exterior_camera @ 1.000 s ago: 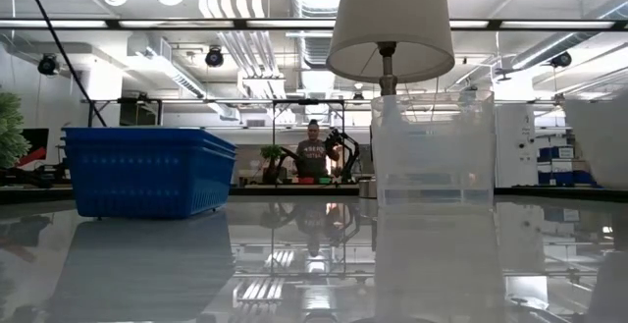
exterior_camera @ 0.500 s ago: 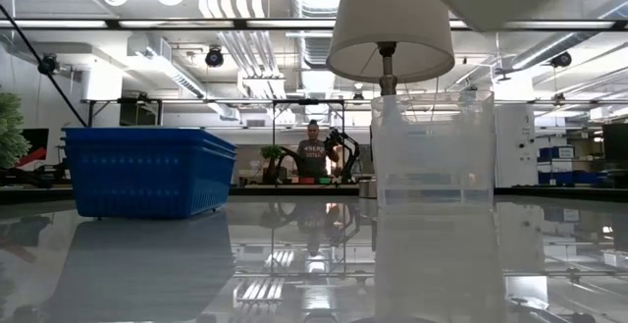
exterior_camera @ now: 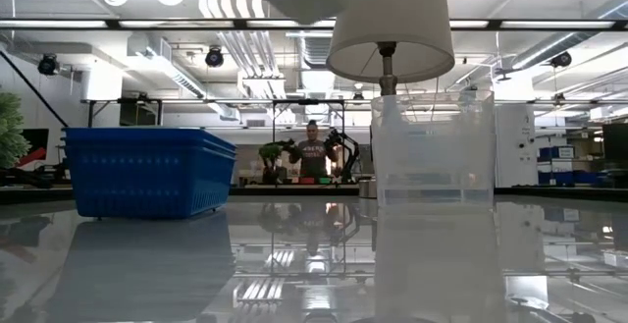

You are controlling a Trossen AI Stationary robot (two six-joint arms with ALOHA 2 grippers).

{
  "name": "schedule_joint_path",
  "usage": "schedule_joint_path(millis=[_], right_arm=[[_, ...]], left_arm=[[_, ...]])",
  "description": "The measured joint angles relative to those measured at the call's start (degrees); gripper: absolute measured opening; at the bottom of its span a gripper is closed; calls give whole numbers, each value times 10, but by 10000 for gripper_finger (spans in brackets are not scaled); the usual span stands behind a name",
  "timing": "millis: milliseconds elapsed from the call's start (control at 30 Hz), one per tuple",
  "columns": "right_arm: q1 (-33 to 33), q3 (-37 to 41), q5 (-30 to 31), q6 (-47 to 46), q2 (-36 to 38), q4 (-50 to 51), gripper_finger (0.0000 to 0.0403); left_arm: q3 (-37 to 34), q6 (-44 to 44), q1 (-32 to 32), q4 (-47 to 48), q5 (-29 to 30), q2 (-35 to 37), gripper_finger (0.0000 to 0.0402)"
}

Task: Stack baskets by color
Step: Stack the right white bin on the stacked white bins

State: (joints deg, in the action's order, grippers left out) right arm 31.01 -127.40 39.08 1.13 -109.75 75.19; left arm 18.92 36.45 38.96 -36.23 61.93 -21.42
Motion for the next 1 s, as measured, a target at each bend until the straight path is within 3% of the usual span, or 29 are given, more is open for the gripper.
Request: schedule_joint_path(millis=[167, 433, 700, 1000], right_arm=[[-117, -8, -77, 111, -23, -101, 8], [-248, -7, -95, 234, -85, -279, 8], [-302, -31, -134, 259, -156, -403, 8], [-307, -75, -144, 272, -215, -501, 8]], left_arm=[[-1, -1, 0, 3, -75, 39, 148], [-29, -1, 0, -12, -124, 73, 148], [-44, -2, 1, -24, -138, 86, 148], [-43, -1, 0, -23, -137, 92, 148]])
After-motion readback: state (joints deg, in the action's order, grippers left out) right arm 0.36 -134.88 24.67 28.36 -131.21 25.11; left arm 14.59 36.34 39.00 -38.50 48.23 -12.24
